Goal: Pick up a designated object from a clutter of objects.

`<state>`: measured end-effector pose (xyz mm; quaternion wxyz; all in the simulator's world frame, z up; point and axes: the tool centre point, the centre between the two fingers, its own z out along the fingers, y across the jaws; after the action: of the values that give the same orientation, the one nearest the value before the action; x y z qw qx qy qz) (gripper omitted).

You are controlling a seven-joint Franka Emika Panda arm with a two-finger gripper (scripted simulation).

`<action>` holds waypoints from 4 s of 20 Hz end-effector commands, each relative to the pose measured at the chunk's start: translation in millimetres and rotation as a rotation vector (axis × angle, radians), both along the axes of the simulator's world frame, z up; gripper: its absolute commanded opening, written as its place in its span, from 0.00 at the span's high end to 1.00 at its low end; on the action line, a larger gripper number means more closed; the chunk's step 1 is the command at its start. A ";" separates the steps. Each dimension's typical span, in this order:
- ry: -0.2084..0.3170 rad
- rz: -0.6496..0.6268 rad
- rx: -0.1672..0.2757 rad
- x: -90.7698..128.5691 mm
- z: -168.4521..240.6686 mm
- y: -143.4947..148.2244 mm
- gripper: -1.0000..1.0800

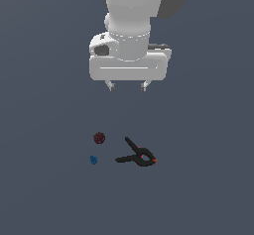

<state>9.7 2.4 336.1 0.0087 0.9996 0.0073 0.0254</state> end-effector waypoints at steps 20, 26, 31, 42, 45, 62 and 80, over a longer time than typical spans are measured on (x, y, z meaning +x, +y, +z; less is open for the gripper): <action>-0.001 0.005 0.019 4.9 6.7 -4.6 0.04; 0.003 0.084 0.013 15.1 -3.8 -11.6 0.04; 0.008 0.181 0.007 27.2 -17.2 -20.5 0.04; 0.020 0.428 -0.007 55.2 -54.7 -44.5 0.04; 0.023 0.496 -0.009 62.1 -65.7 -51.4 0.04; 0.040 0.879 -0.020 94.4 -133.5 -91.8 0.04; 0.052 1.276 -0.023 114.2 -212.6 -135.2 0.04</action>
<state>122.7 -129.6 129.8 0.0027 0.8083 0.5887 0.0013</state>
